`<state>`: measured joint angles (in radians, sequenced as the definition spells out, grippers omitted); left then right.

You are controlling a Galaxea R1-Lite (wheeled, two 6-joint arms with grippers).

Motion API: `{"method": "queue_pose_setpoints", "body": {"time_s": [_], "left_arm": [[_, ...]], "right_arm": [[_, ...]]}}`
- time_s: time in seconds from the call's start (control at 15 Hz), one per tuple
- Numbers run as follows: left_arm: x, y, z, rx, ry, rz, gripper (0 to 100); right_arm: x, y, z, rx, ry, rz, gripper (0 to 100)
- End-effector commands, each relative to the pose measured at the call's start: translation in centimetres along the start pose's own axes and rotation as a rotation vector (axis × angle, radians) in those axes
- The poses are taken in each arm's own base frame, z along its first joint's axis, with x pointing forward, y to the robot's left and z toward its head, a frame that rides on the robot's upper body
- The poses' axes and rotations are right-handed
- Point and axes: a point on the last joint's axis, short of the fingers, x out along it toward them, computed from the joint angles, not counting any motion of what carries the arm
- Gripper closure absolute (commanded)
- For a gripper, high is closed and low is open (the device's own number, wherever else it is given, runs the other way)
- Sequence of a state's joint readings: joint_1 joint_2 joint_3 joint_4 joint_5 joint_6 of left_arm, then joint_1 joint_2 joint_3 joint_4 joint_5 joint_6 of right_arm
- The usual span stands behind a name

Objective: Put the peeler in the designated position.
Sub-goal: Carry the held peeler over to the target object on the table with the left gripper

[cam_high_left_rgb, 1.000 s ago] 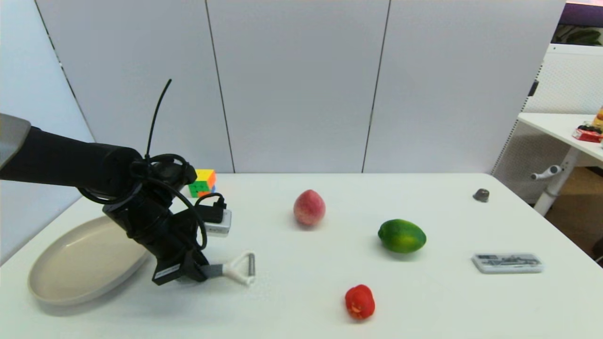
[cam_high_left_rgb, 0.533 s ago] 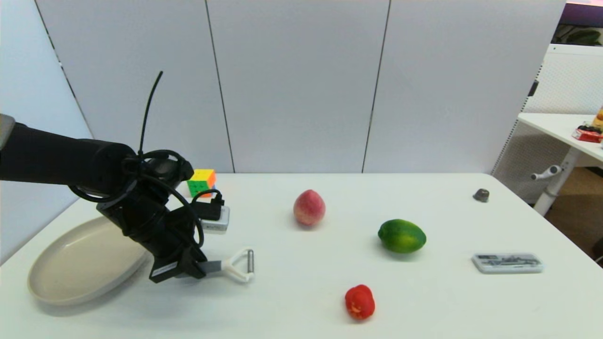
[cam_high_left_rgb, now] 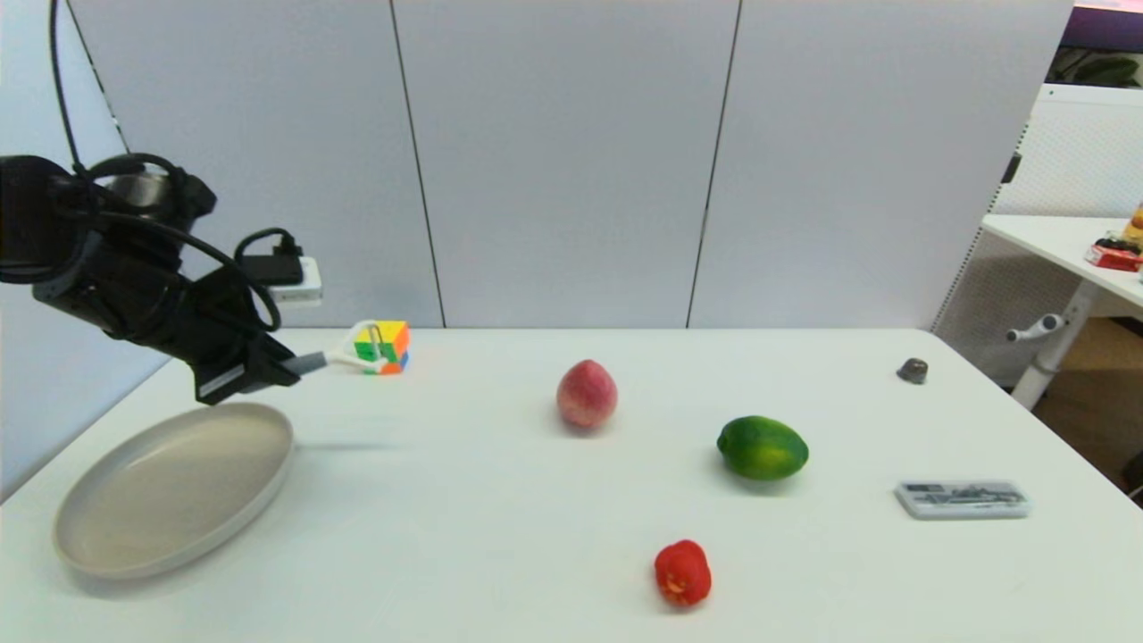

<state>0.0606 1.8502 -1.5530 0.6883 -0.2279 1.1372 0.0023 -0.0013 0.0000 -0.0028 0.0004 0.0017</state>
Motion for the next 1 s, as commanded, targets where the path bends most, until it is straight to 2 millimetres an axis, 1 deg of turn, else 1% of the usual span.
{"method": "queue_pose_setpoints", "body": {"time_s": [0.07, 0.2, 0.33, 0.47, 0.53, 0.73, 0.87, 1.0], "left_arm": [[-0.4, 4.6, -4.0, -0.101, 0.081, 0.132, 100], [-0.3, 6.3, -6.0, -0.135, 0.125, 0.175, 100], [0.2, 7.9, -7.7, -0.113, 0.148, 0.201, 100], [1.3, 9.6, -9.1, -0.059, 0.137, 0.209, 100], [2.2, 10.0, -9.8, -0.03, 0.103, 0.19, 100], [4.5, 10.2, -11.2, 0.024, -0.008, 0.112, 100], [6.0, 10.1, -11.7, 0.066, -0.074, 0.068, 100], [7.3, 10.0, -12.1, 0.066, -0.124, 0.033, 100]], "right_arm": [[0.0, 0.0, 0.0, 0.0, 0.003, 0.0, 0], [0.0, 0.0, 0.0, 0.0, 0.003, 0.0, 0], [0.0, 0.0, 0.0, 0.0, 0.003, 0.0, 0], [0.0, 0.0, 0.0, 0.0, 0.003, 0.002, 0], [0.0, 0.0, 0.0, 0.0, 0.003, 0.0, 0], [0.0, 0.0, 0.0, 0.0, 0.003, 0.002, 0], [0.0, 0.0, 0.0, 0.0, 0.003, -0.001, 0], [0.0, 0.0, 0.0, 0.0, 0.003, 0.0, 0]]}}
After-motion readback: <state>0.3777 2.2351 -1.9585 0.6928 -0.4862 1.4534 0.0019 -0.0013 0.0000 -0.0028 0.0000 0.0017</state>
